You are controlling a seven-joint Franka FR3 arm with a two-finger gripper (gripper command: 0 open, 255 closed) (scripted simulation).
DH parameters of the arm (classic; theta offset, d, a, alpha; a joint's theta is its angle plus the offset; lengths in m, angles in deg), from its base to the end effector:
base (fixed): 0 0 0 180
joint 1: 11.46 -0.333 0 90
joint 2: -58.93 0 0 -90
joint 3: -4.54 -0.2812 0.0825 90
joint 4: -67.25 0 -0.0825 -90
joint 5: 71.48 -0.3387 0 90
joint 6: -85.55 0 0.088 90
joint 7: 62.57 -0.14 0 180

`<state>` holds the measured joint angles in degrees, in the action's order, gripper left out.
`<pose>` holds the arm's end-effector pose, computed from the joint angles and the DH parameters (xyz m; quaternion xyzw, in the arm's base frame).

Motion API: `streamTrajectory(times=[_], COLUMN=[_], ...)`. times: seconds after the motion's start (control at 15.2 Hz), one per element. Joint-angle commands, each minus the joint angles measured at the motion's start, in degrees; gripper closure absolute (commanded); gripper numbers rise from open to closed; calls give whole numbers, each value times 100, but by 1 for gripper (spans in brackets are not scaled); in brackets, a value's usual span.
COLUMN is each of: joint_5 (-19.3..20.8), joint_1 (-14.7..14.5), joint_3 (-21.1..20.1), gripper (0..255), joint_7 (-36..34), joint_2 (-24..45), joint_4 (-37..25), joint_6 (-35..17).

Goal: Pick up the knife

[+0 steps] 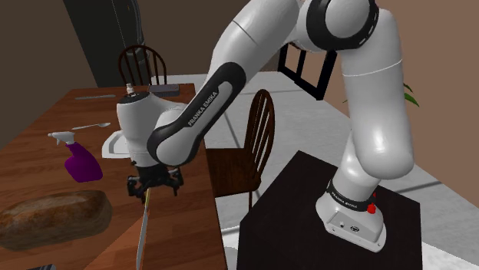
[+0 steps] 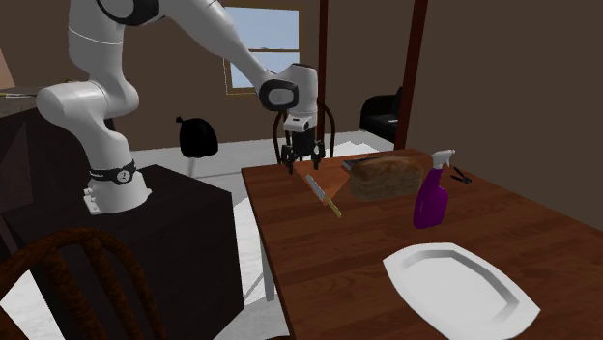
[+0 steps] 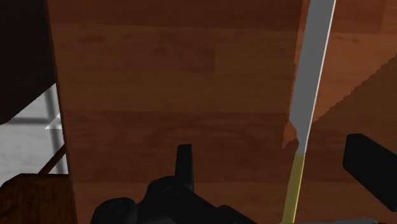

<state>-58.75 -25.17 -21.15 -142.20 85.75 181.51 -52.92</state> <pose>0.4410 0.3533 0.2155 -0.9581 0.2853 0.0180 0.0179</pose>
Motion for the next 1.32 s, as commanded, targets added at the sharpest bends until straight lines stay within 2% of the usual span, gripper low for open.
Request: streamTrajectory(times=[0.0, 0.33, 0.99, 1.06, 1.25], joint_5=[163, 363, 493, 492, 492], joint_1=[-227, -768, -904, -903, -907], joint_3=[149, 472, 629, 627, 627], gripper=[0, 0, 0, 255, 255], joint_7=[-272, -741, -813, -818, -820], joint_2=[464, 1636, 2153, 2139, 2143], joint_4=[-445, -1741, -1962, -1945, -1950], joint_6=[32, 228, -68, -72, -70])
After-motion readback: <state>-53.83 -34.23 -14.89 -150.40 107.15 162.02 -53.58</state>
